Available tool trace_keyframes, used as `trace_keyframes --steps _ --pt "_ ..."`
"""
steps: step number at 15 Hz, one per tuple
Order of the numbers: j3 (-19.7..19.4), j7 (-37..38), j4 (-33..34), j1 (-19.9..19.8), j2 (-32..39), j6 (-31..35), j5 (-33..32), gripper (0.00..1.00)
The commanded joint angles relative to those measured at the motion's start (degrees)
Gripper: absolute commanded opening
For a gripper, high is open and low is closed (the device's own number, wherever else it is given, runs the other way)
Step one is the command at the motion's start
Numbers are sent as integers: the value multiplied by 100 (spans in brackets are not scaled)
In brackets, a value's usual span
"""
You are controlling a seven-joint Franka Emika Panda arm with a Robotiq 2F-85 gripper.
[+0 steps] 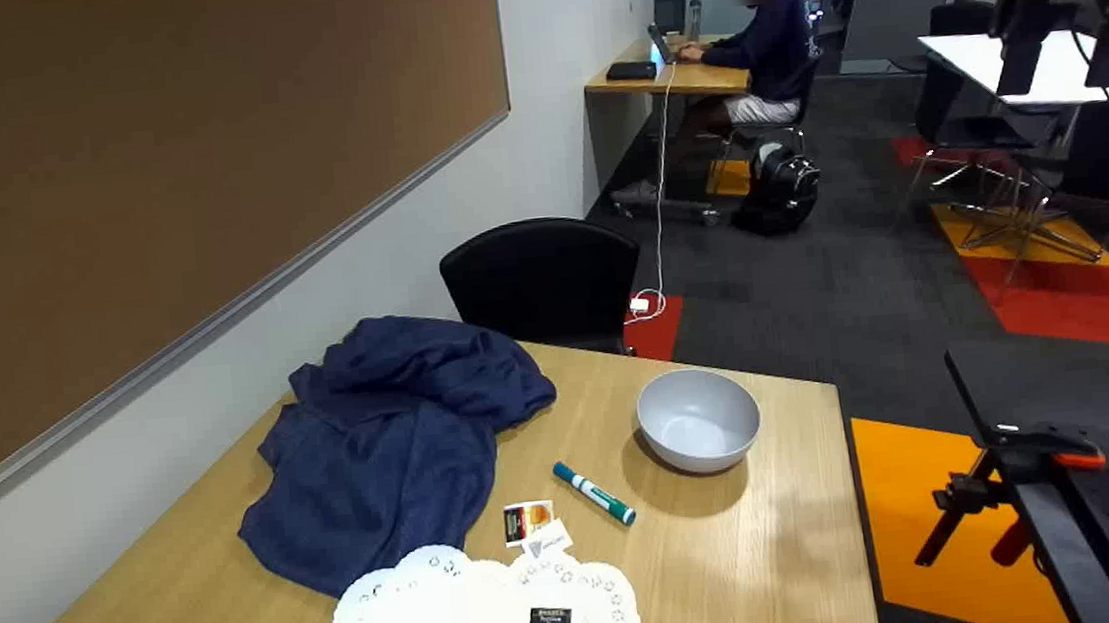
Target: Put the marker in the bowl
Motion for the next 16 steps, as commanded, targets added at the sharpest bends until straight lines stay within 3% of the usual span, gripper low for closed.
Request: trace_keyframes --steps 1,7,16 --pt "97 -71 5 -118 41 -3 73 100" --pt "127 -35 -35 -113 39 146 78 100" --pt "778 570 -634 218 853 2786 443 100"
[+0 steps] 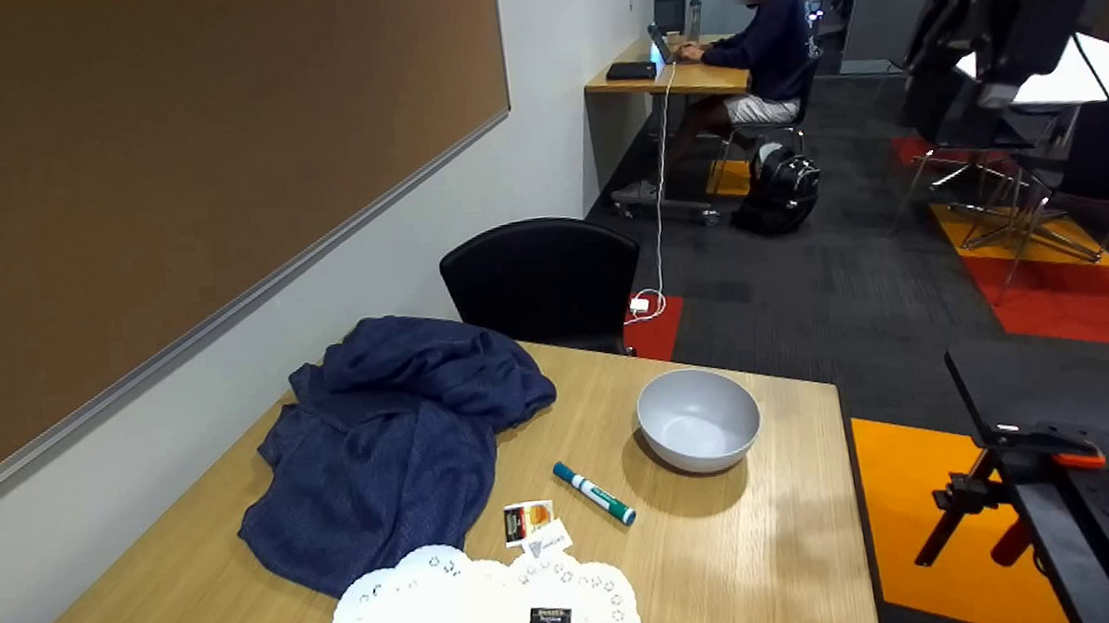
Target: Put the marker in the bowl
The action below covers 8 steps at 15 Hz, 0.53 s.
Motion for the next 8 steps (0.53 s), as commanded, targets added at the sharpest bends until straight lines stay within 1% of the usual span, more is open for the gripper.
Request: trace_keyframes --steps 1,5,8 --pt "305 392 -130 161 608 1091 305 100" --pt "535 734 -132 368 1460 2428 684 100" --pt "761 1088 -6 437 2222 3325 790 100"
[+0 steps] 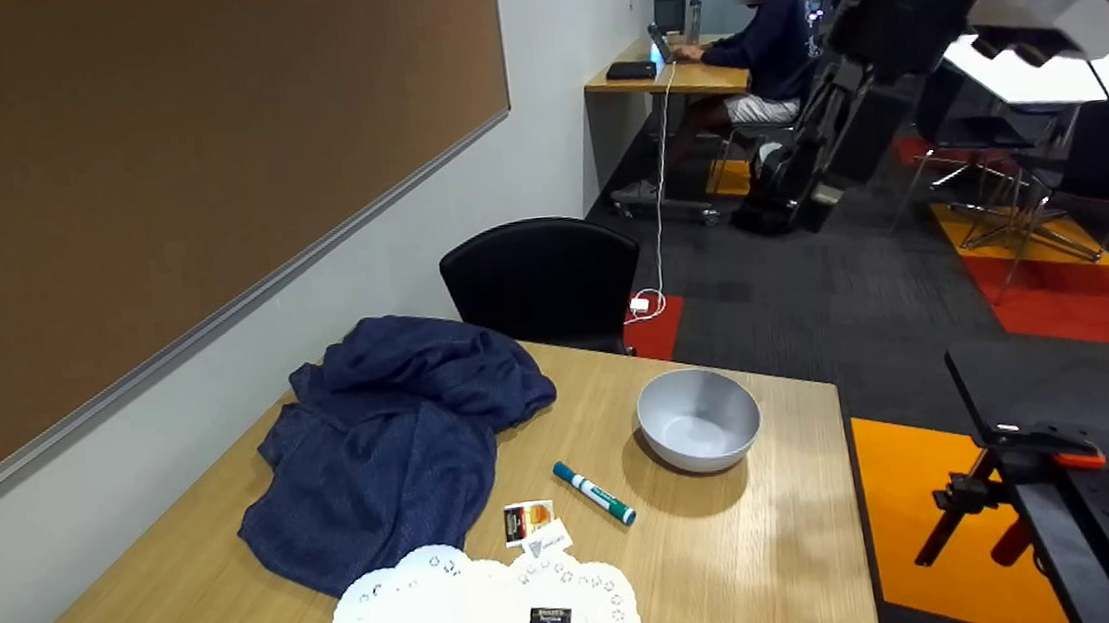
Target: Put the marker in the bowl
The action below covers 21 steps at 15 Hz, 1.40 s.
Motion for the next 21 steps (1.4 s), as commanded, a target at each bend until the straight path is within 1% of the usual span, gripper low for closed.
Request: trace_keyframes --steps 1,6,8,12,14,18,20,21 --pt "297 476 265 68 997 911 161 100" --pt "660 1231 643 -75 2283 1929 42 100" --pt "733 1525 865 -176 2755 2147 -67 100" --pt "679 2039 1352 -258 3624 2220 -299 100" --pt "639 2182 1575 -265 4013 2234 -356 100" --pt "675 2198 1941 -320 4720 2222 -307 100" --pt "701 2120 2074 -339 5025 2235 -329 100" --pt "779 2015 2125 -398 5150 2227 -316 100"
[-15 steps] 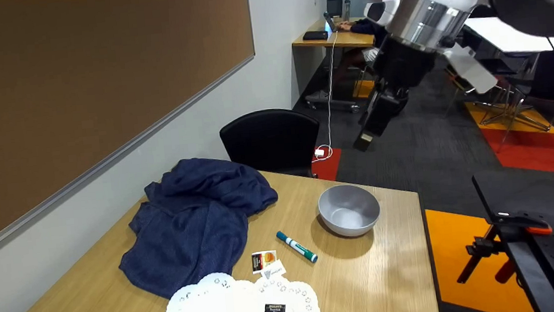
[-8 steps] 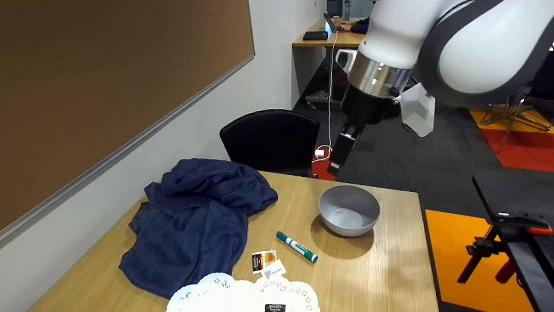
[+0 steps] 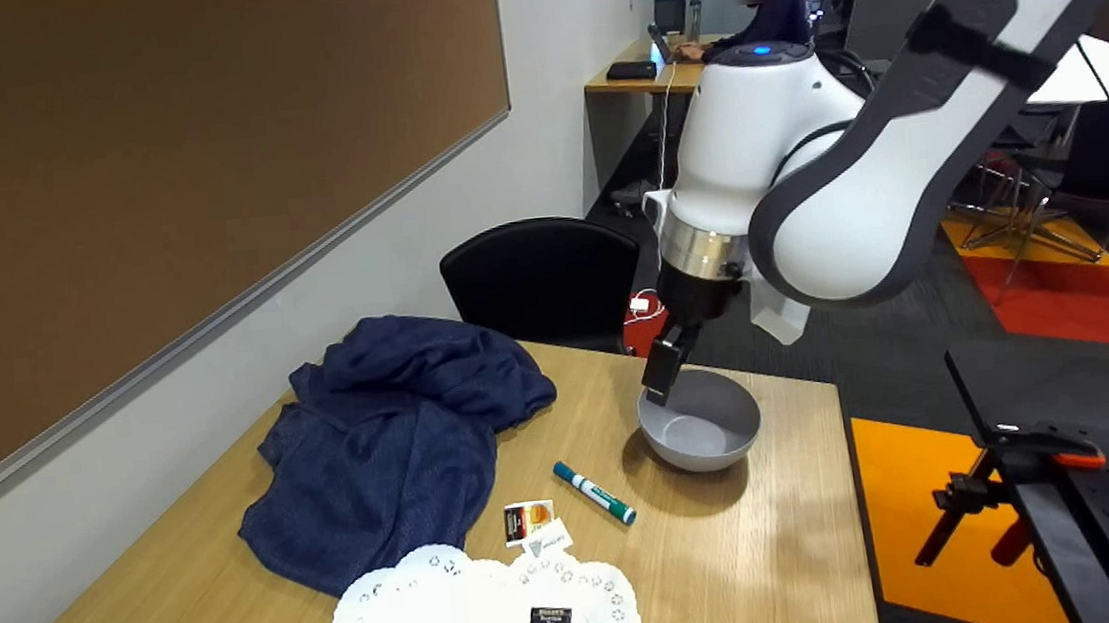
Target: Put the marker in the bowl
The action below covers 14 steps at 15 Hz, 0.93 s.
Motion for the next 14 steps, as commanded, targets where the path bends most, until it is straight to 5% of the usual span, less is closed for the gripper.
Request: trace_keyframes --steps 1,8,14 --pt "62 82 68 -67 136 -10 -110 100" --pt "113 73 255 -95 427 0 -105 100" --pt "1004 -74 672 -759 966 598 437 100"
